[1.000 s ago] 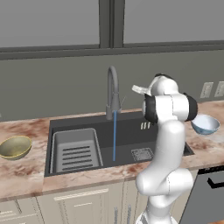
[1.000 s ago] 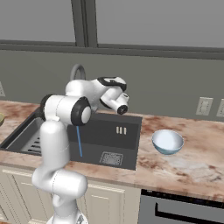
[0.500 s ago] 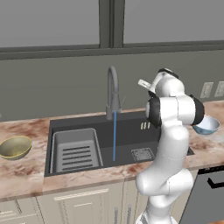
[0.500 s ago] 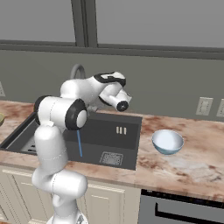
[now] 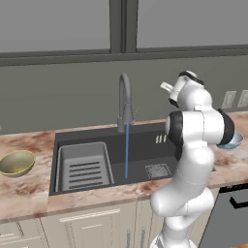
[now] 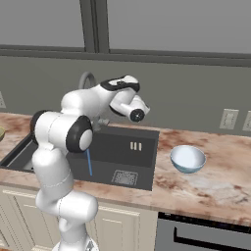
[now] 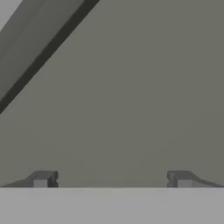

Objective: Rinse each bowl for a few seconds and place them down in the sink or on the counter.

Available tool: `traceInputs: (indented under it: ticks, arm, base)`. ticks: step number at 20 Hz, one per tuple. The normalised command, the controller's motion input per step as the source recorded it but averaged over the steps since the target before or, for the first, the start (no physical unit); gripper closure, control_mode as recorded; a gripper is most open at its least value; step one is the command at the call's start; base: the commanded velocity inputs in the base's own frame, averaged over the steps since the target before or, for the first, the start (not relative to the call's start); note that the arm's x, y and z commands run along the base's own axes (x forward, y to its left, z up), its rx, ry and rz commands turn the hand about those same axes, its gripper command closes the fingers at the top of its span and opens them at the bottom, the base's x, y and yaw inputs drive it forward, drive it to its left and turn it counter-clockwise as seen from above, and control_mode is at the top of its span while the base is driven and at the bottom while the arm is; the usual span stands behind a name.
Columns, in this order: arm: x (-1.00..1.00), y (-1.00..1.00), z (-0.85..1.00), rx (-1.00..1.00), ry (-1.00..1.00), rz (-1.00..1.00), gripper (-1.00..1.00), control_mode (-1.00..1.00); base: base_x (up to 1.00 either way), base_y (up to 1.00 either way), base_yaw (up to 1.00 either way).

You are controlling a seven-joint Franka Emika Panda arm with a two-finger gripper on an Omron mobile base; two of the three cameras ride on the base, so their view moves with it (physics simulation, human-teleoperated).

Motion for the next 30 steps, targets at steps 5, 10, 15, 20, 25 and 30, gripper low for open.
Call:
traceInputs:
  ticks: [5, 10, 15, 20, 25, 30]
  arm:
    - [-0.32, -0.2, 0.32, 0.1, 0.06, -0.07, -1.0, -1.0]
    - [-0.29, -0.17, 0.26, 0.1, 0.1, -0.06, -1.0, -1.0]
    - [-0.35, -0.18, 0.24, 0.11, 0.11, -0.04, -1.0, -1.0]
    - [-0.33, -0.07, 0.16, 0.08, 0.11, -0.04, -1.0, -1.0]
    - [-0.22, -0.13, 0.12, 0.04, 0.1, -0.07, -1.0, -1.0]
    - [-0.2, -0.15, 0.12, 0.03, 0.1, -0.07, -1.0, -1.0]
  base:
    - [0.0, 0.0, 0.0]
    - [0.0, 0.0, 0.0]
    - [0.0, 0.0, 0.0]
    - [0.0, 0.0, 0.0]
    - [0.0, 0.0, 0.0]
    - [0.0, 0.0, 0.0]
